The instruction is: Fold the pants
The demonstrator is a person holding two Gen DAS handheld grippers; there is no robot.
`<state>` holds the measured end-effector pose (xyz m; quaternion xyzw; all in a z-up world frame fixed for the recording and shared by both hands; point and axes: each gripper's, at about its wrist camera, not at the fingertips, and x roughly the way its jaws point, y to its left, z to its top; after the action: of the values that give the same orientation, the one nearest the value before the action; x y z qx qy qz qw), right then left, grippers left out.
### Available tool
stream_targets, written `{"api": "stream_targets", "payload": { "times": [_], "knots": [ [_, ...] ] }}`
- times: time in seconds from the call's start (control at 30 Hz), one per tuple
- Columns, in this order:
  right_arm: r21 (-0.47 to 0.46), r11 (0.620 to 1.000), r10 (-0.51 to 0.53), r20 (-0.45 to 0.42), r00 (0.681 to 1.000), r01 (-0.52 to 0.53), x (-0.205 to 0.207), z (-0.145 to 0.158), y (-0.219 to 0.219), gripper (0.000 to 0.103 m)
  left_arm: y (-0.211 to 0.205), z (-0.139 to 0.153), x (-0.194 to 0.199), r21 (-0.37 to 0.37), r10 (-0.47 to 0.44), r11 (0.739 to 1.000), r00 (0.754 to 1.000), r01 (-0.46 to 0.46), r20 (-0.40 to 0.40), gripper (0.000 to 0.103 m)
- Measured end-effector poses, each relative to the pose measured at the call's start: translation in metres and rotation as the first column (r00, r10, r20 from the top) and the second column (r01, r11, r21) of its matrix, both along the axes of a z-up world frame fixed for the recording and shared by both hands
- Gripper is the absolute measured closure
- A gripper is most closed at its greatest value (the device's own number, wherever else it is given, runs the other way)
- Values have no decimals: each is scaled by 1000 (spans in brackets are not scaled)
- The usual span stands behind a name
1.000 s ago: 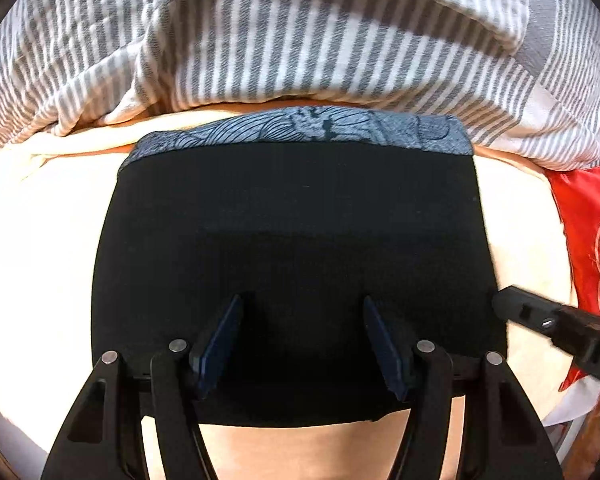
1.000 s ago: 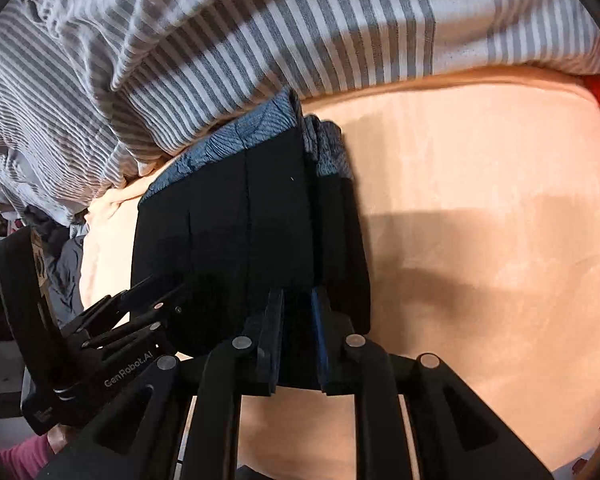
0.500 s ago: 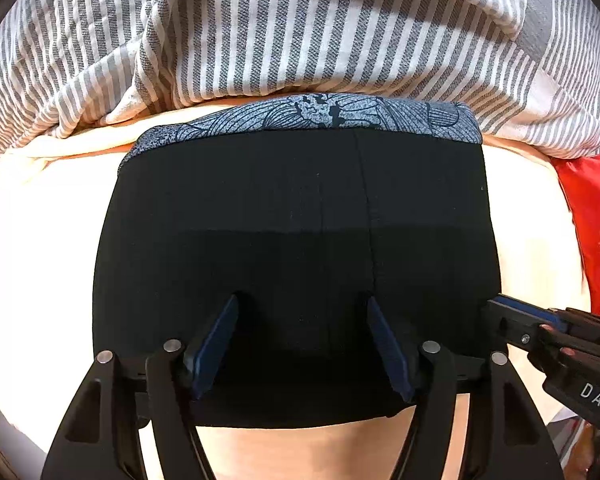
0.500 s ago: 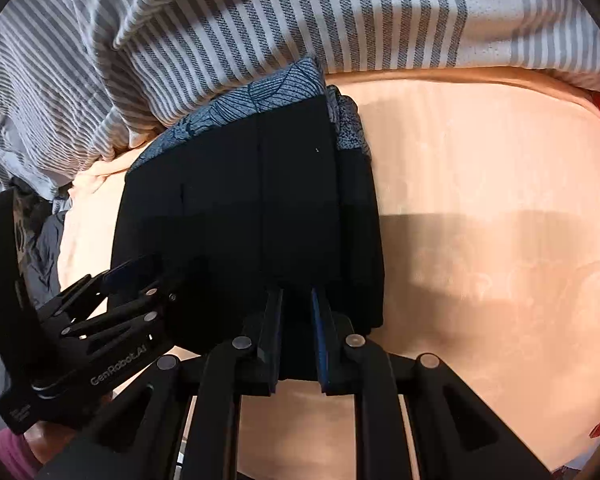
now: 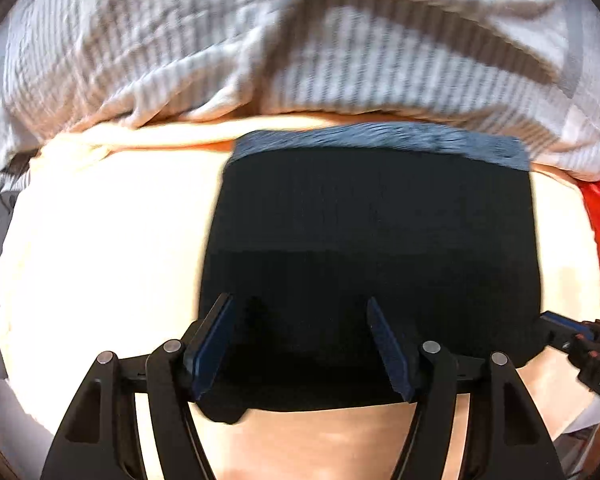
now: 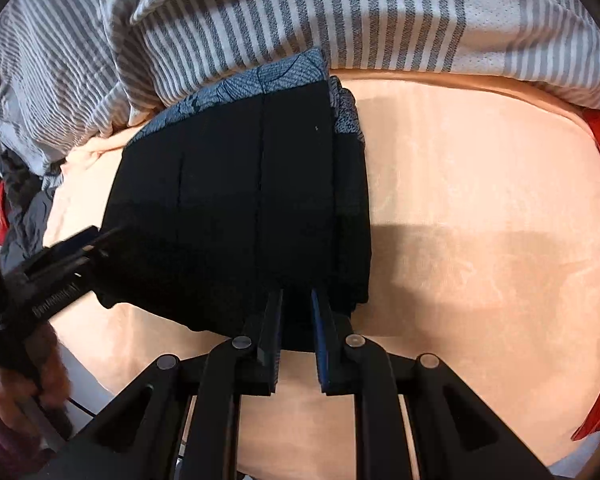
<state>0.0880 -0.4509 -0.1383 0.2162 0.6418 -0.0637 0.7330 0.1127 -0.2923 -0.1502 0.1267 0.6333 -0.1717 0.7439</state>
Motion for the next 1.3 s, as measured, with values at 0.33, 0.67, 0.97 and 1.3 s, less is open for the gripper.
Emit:
{"api": "stream_targets", "payload": {
  "times": [0.33, 0.67, 0.97, 1.3],
  "knots": [
    [2, 1000, -1, -14, 1000, 1, 4, -19, 0, 87, 18, -37, 13, -11, 40, 999, 998, -41, -56, 7],
    [44, 999, -25, -31, 999, 26, 5, -17, -6, 87, 19, -20, 18, -25, 4, 1000, 996, -6, -86, 7],
    [45, 998, -31, -41, 999, 33, 2, -10, -15, 60, 34, -3, 50, -69, -7, 998, 997, 2, -81, 7],
    [200, 977, -86, 80, 993, 69, -1, -5, -53, 39, 46, -29, 70, -140, -42, 990, 985, 18, -170, 7]
  ]
}}
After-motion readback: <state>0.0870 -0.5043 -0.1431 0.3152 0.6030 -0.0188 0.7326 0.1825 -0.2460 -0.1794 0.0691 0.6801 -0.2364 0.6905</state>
